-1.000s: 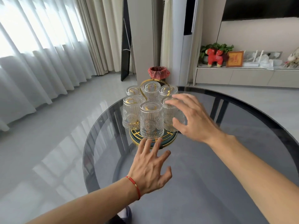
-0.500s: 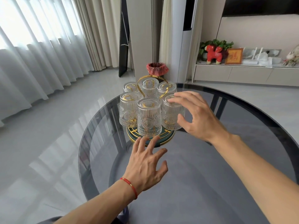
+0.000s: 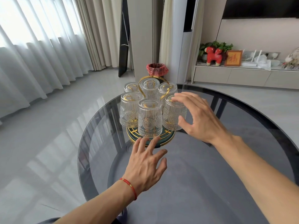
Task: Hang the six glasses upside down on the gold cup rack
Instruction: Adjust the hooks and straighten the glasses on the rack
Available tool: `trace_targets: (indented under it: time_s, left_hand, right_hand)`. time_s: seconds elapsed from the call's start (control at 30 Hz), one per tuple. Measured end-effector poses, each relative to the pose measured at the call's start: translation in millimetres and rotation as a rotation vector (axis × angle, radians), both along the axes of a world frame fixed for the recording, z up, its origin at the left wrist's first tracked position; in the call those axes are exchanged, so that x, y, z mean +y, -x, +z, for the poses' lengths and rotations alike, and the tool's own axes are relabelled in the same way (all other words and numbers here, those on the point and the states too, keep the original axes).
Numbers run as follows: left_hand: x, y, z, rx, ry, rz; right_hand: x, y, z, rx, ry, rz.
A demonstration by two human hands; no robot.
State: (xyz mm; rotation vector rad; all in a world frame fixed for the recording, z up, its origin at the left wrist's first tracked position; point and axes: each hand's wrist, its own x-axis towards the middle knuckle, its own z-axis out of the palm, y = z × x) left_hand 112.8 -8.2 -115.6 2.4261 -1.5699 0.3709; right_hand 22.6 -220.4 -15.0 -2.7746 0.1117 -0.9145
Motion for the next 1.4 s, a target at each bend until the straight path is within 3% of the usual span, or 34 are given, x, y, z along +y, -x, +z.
trace_targets:
  time_s: [0.43,0.77,1.0,1.4]
  left_hand:
    - [1,0,1,0.047,0.022,0.005]
    - [0,-1,-1,0.046,0.074,-0.002]
    - [2,-1,0,0.055,0.065,0.001]
    - [1,-3,-4,0.064,0.066,0.003]
  right_hand:
    - [-5,0,-1,-0.044,0.03,-0.011]
    - [-2,-21,41,-0.133,-0.417,-0.152]
    - [-21,-72,72,0.243,-0.582,-0.11]
    - [-30,-70,63,0.242,-0.4,-0.19]
